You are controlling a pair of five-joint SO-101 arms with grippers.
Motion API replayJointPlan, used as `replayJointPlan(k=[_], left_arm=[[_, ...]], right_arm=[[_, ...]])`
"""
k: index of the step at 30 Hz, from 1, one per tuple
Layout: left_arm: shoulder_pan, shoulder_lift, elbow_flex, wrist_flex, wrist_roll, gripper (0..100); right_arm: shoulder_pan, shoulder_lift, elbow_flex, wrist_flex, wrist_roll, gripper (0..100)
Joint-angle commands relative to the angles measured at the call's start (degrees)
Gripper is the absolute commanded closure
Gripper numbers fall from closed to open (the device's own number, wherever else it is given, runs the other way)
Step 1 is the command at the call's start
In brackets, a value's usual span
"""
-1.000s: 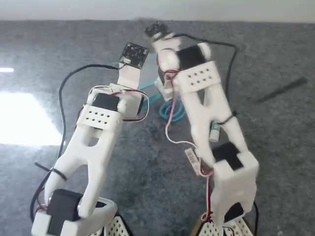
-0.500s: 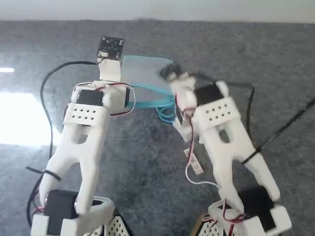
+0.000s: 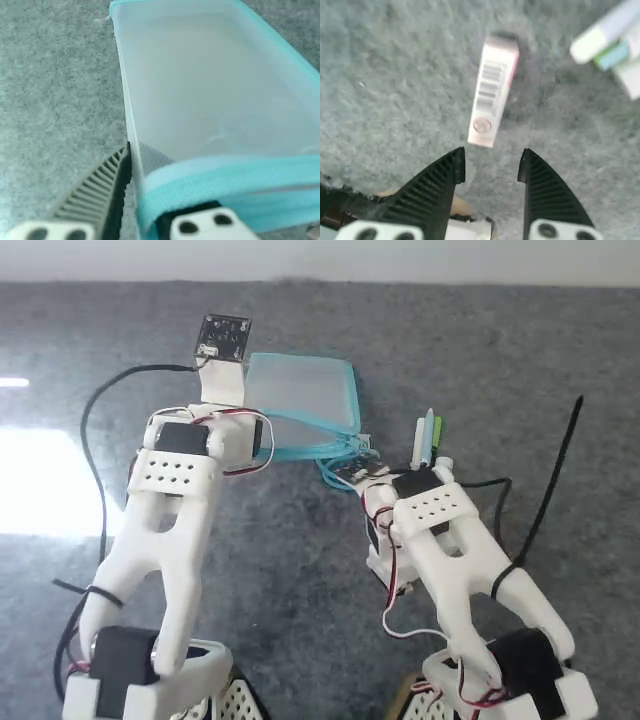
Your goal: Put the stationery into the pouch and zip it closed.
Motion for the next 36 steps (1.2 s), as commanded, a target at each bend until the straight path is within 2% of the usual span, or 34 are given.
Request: replayJointPlan(k=[1,13,29,31,34,36], left_arm=[[-1.1,1.1,0.0,1.8,1.2,99],[-1.1,1.1,0.0,1.8,1.1,99],[-1.1,1.1,0.0,1.8,1.2,99],[-1.1,1.1,0.0,1.7,1.2,99],[-1.1,1.1,0.0,1.6,1.2,99],[-1.2,1.1,0.0,1.6,1.2,99]], right_arm=[[-1.8,-2.2,0.1,-0.7,1.1,81.2],[-2.5,-1.8,5.5,-9.4,-0.2,81.5],[-1.3,4.3,7.5,-14.1,-0.4,81.8],[-0.7,4.3,7.5,-14.1,-0.2,86.4],[-0.7,4.3,7.5,-14.1,1.8,99.7],[-0.6,4.3,7.4,-13.7,5.1,98.0]])
